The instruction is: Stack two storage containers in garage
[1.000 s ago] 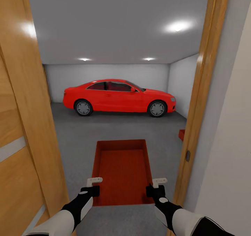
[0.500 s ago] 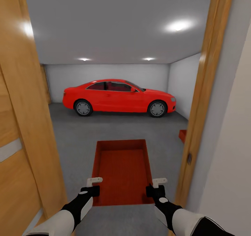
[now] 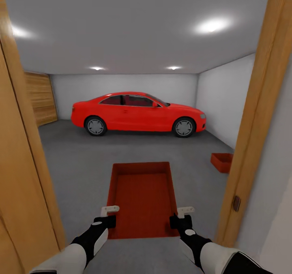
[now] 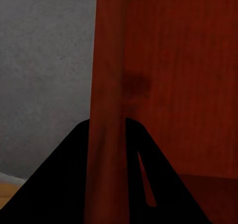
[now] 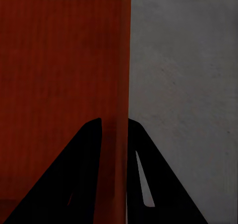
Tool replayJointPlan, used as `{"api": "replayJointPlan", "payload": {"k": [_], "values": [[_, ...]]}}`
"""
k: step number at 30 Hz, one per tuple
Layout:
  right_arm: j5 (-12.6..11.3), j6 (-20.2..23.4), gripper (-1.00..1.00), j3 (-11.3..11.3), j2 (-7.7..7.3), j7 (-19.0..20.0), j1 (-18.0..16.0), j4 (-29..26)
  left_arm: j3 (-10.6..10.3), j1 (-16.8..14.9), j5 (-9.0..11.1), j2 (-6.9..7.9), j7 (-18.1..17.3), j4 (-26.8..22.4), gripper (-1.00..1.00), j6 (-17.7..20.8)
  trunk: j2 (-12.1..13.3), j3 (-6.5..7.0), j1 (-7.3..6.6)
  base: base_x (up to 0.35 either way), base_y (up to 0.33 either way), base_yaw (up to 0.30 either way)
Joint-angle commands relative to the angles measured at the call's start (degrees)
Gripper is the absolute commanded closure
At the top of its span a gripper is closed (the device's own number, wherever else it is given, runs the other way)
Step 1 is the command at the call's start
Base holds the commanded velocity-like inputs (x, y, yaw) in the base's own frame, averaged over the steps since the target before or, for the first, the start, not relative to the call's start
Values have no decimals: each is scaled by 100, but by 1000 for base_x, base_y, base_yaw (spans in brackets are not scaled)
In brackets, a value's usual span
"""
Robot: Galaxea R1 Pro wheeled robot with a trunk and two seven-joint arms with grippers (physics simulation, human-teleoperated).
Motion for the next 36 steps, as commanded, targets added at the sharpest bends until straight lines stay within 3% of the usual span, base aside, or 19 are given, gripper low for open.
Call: {"api": "replayJointPlan", "payload": {"k": [1, 15, 36], "values": [[-14, -6, 100, -509, -39, -9, -2, 8, 197, -5, 123, 203, 30, -58, 100, -84, -6, -9, 4, 318, 0, 0], [-14, -6, 100, -509, -39, -9, -2, 8, 197, -5, 123, 203, 30, -56, 100, -93, -6, -9, 4, 299, 0, 0], [-14, -6, 100, -509, -39, -9, -2, 8, 197, -5, 123, 203, 30, -39, 100, -93, -6, -9, 4, 29, 56, 0]]}}
